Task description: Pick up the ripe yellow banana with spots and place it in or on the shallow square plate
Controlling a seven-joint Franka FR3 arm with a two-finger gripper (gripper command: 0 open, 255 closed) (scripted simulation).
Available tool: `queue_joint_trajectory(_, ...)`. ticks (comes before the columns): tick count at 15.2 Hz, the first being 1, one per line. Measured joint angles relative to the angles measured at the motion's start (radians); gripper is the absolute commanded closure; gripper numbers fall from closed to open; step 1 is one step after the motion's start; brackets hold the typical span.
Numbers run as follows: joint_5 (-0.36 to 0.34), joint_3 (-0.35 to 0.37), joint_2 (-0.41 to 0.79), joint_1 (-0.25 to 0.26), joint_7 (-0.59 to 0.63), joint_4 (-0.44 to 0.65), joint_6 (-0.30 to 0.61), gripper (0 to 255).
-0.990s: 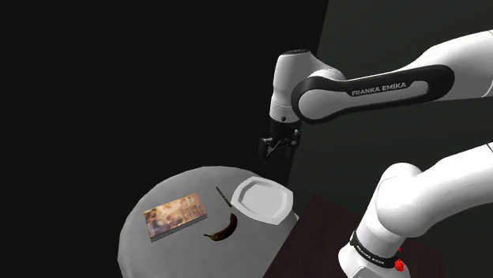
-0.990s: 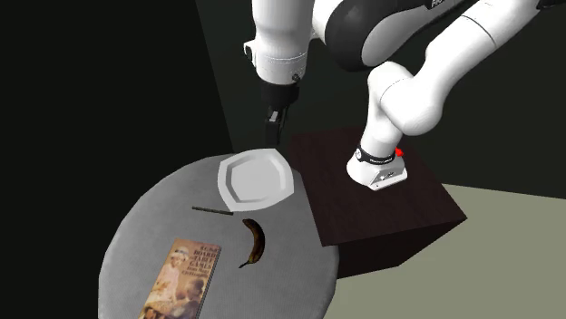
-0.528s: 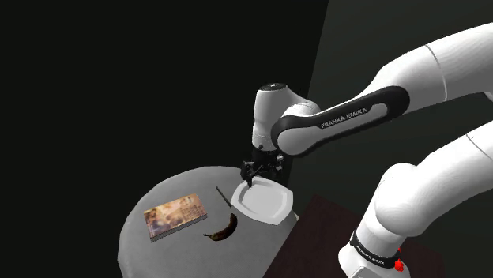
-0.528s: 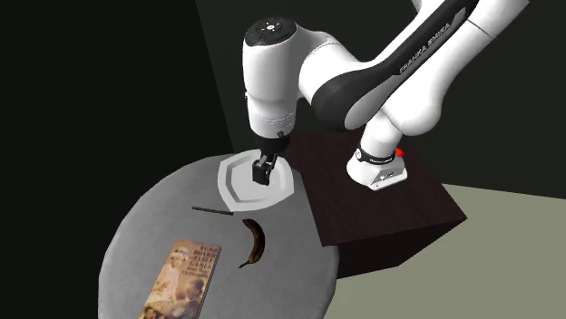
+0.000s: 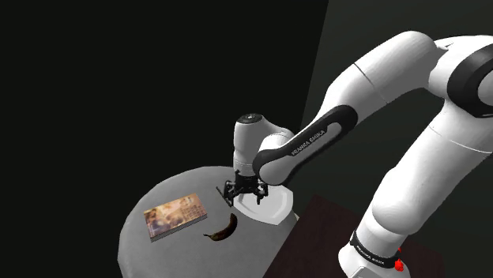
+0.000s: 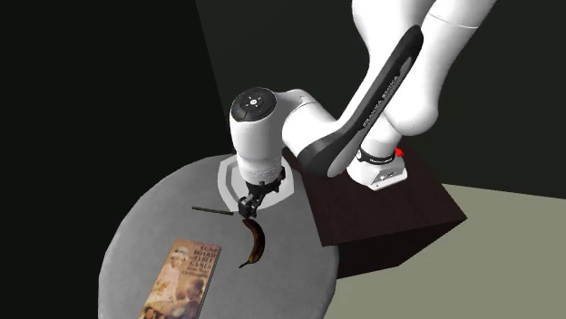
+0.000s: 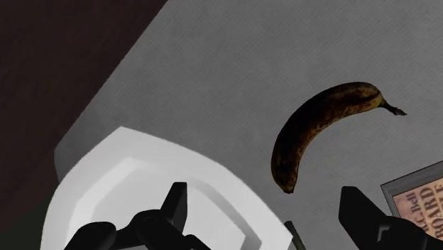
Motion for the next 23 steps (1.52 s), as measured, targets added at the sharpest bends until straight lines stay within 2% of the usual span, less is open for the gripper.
queue_joint_trajectory(4, -0.16, 0.021, 0.2, -0.031, 0.245, 0.071, 0.099, 0)
queue_joint_trajectory(6, -0.253, 0.004, 0.301, -0.013, 0.381, 0.119, 0.133, 0)
queue_joint_trajectory(8, -0.304, -0.019, 0.351, -0.001, 0.438, 0.133, 0.159, 0)
queue_joint_trajectory(14, -0.415, -0.078, 0.451, 0.041, 0.53, 0.147, 0.229, 0)
queue_joint_trajectory(20, -0.428, -0.086, 0.462, 0.047, 0.539, 0.15, 0.237, 0)
queue_joint_trajectory(21, -0.428, -0.086, 0.462, 0.047, 0.539, 0.15, 0.237, 255)
queue_joint_trajectory(23, -0.428, -0.086, 0.462, 0.047, 0.539, 0.149, 0.237, 255)
